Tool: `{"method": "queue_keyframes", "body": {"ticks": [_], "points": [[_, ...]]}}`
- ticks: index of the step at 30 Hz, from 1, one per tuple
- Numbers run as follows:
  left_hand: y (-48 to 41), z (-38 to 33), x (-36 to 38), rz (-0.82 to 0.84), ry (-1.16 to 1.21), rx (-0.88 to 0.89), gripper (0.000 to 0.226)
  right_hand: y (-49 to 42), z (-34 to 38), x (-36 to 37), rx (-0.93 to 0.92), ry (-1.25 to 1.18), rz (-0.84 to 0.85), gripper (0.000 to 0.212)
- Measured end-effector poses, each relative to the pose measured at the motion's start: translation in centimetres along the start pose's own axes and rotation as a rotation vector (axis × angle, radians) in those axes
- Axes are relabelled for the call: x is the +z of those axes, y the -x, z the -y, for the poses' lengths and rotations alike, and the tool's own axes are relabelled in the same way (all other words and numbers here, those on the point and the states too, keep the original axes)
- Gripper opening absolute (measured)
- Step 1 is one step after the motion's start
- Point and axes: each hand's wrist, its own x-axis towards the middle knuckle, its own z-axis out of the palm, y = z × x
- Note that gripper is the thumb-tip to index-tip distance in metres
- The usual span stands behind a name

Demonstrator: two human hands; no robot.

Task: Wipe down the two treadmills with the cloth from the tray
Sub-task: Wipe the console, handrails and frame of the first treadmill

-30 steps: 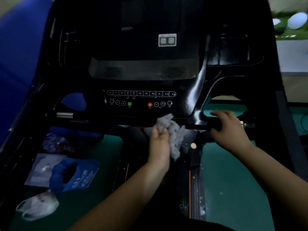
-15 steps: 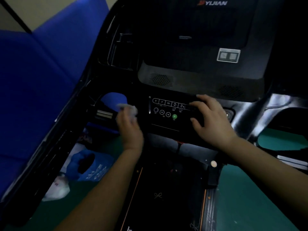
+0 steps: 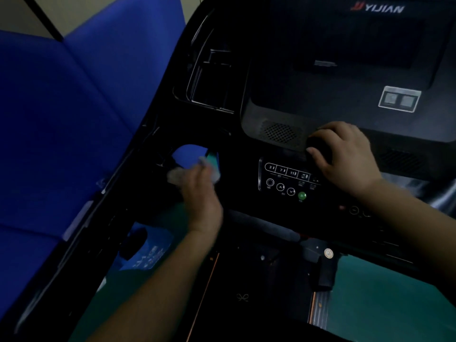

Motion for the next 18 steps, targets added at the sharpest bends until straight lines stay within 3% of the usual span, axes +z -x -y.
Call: {"method": "queue_keyframes", "body": {"ticks": [5,8,11,14,18], "points": [[1.8,0.5,0.0,0.115,-0.007,0.2,0.045,-1.2,-0.2,0.0,-0.035,0.029,0.008,0.04],[-2.0,3.3,-3.2,0.01,-0.076,0.238,0.036,-1.0,-0.7,0.5,-0.019,-0.019,-0.021,0.04],[-4.4,4.2,-4.6,-0.111,-0.064,0.057,0.034,-1.0,-1.0,0.8,-0.008,-0.025,-0.02,0.039],[-2.4,1.9,-3.2,-0.116,0.007,-0.08,0.039,-1.0,-0.9,0.8,-0.01,-0.03,-0.036,0.04],[4.9,-1.1,-0.9,0.036,0.159,0.022,0.042,-0.9,-0.8,0.8,0.004,-0.043,-0.037,0.041]]}}
